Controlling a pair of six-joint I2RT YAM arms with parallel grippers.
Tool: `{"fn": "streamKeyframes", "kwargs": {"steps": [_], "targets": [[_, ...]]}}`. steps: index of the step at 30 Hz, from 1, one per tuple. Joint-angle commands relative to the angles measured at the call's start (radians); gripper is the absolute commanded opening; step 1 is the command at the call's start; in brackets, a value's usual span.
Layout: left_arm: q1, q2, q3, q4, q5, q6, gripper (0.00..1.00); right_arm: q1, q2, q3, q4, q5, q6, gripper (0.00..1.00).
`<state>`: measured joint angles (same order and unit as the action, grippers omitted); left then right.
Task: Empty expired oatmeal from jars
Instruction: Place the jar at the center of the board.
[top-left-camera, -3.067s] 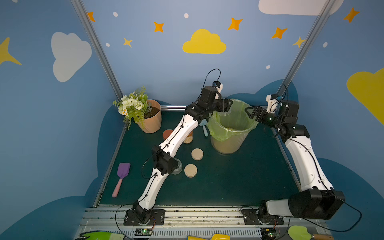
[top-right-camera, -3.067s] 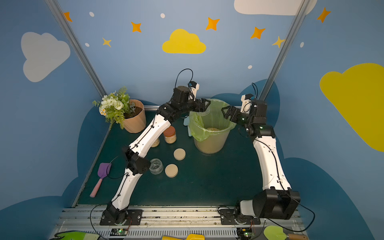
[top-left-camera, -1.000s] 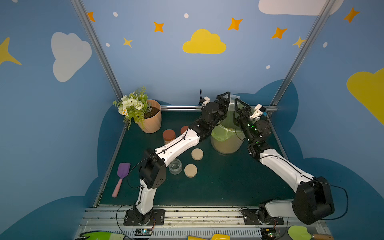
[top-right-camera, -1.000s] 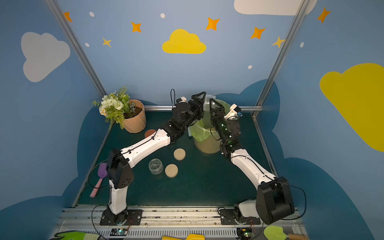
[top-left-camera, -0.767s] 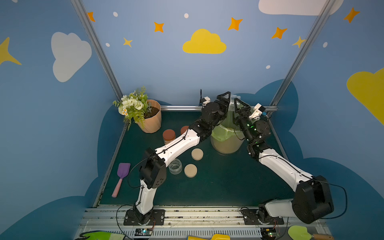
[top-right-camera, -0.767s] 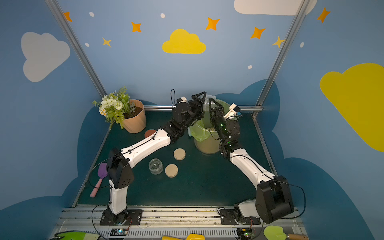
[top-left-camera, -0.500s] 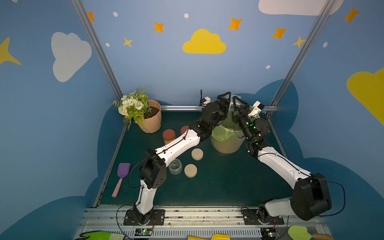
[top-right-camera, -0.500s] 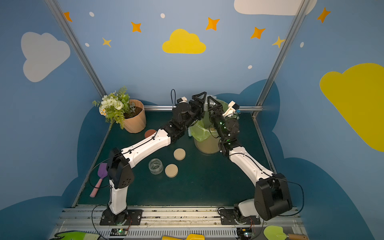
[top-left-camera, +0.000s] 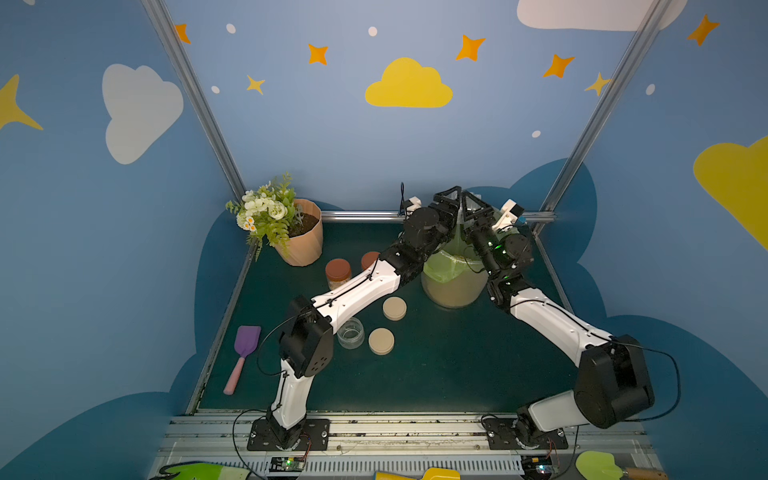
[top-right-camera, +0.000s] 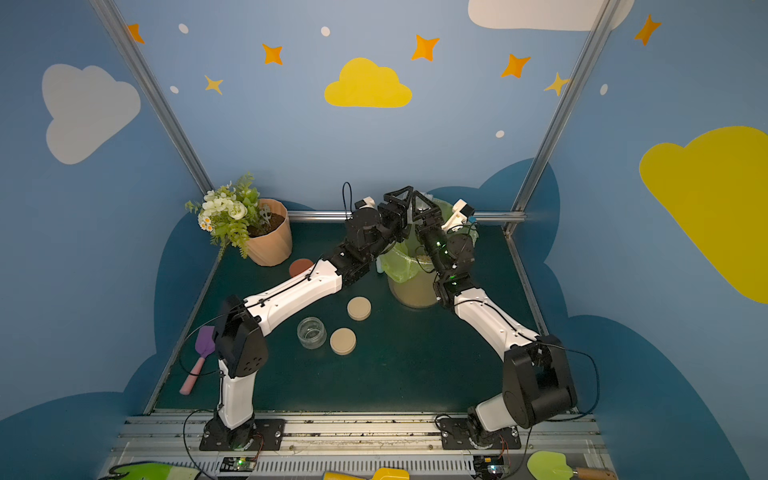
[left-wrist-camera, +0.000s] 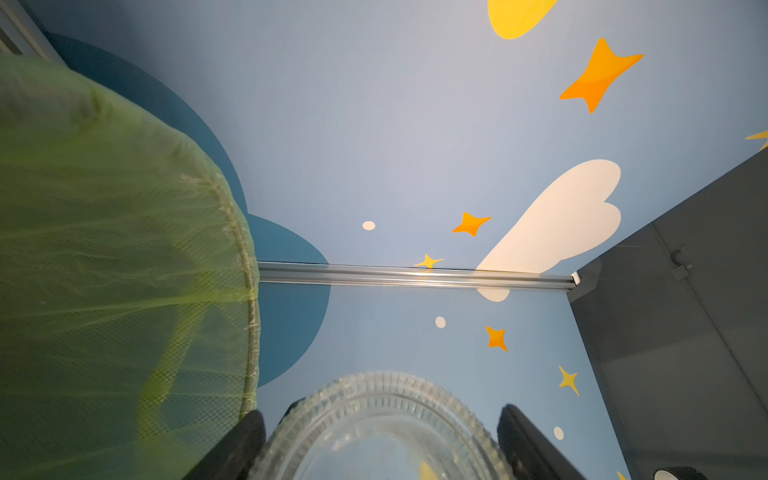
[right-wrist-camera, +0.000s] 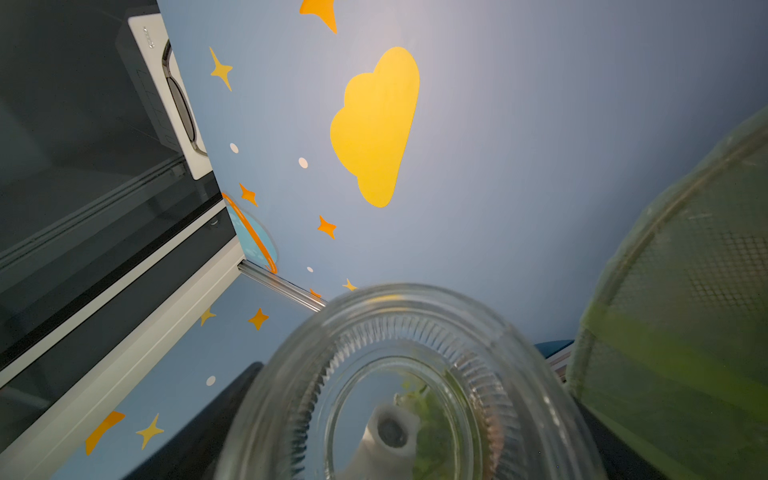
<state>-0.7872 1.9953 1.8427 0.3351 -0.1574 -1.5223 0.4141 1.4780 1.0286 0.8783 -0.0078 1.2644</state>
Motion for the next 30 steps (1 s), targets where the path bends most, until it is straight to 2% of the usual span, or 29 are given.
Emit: {"fn": "streamKeyframes", "kwargs": {"steps": [1, 5, 9, 11, 16, 18, 26, 30], "targets": [[-0.008, -0.026, 0.001, 0.045, 0.003, -0.006, 0.09, 0.007, 0.005, 0.028, 0.088, 0.004, -0.013, 0.87], [-0.01, -0.028, -0.008, 0.052, -0.005, -0.009, 0.09, 0.011, 0.011, 0.031, 0.097, 0.008, -0.012, 0.76], [-0.012, -0.032, -0.029, 0.068, -0.01, -0.017, 0.14, 0.012, 0.018, 0.027, 0.111, 0.016, -0.01, 0.52], [-0.01, -0.035, -0.036, 0.07, -0.01, -0.017, 0.27, 0.013, 0.02, 0.03, 0.104, 0.01, -0.012, 0.42], [-0.006, -0.055, -0.061, 0.06, -0.008, -0.007, 0.83, 0.013, 0.006, 0.038, 0.086, -0.009, -0.047, 0.25], [-0.003, -0.065, -0.069, 0.062, -0.006, 0.004, 1.0, 0.014, -0.002, 0.053, 0.058, -0.033, -0.068, 0.21], [0.014, -0.083, -0.109, 0.109, 0.029, -0.031, 1.0, 0.027, -0.036, 0.131, -0.085, -0.061, -0.194, 0.17], [0.026, -0.179, -0.197, 0.134, 0.016, 0.034, 1.0, 0.038, -0.063, 0.168, -0.167, -0.079, -0.271, 0.17]]}}
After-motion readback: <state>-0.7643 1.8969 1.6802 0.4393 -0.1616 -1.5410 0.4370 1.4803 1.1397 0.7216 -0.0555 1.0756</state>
